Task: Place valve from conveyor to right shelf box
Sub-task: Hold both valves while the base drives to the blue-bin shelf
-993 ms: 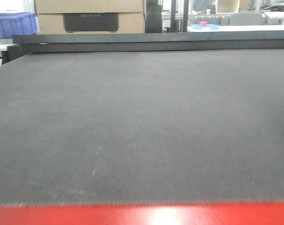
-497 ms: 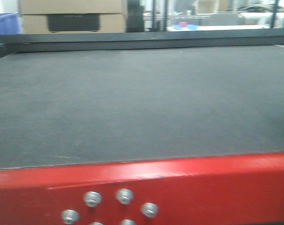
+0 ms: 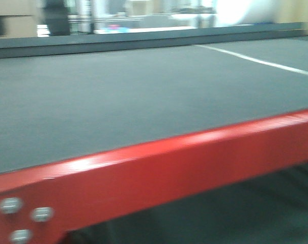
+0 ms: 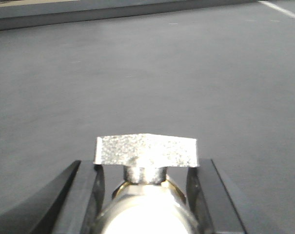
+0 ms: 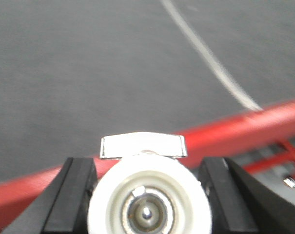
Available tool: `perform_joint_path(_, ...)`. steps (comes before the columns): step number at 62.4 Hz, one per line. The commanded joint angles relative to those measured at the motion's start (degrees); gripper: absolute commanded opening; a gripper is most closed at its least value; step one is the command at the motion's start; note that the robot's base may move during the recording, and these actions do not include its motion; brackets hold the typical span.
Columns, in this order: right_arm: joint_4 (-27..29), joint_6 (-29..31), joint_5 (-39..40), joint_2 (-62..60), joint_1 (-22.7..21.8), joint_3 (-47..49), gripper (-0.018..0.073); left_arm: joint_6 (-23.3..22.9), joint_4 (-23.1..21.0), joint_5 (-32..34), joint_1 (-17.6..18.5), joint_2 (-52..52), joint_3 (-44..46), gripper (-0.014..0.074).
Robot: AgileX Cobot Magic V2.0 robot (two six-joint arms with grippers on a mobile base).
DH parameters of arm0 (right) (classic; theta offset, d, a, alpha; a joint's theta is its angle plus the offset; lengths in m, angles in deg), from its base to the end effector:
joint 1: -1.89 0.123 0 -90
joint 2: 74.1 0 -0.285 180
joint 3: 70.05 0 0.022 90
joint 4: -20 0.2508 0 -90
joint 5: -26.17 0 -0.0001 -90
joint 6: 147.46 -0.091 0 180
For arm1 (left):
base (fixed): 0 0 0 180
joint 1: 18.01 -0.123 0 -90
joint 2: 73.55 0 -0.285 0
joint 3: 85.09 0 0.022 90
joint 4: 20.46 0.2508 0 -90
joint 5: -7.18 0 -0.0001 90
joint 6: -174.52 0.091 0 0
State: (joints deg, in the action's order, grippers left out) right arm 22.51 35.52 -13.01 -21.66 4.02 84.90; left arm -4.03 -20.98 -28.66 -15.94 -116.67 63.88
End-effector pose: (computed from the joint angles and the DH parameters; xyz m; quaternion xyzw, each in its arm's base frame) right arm 0.1474 0.0080 0.3838 -0.0308 0.8504 0.0168 0.5250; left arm 0.1126 -0.0046 0.3763 0.0237 0.8188 -0.0074 0.5736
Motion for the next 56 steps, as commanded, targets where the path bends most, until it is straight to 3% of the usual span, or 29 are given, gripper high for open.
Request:
perform_joint_path(1, -0.3, 0.1, 4.1, -0.8, -0.2, 0.7, -0.0164, 0.1, -0.4, 2.3, -0.1, 0.3, 0.3, -0.0111)
perform_joint_path(56, -0.3, 0.1, 4.1, -0.8, -0.2, 0.7, -0.0164, 0.1, -0.4, 2.3, -0.1, 0.3, 0.3, -0.0111)
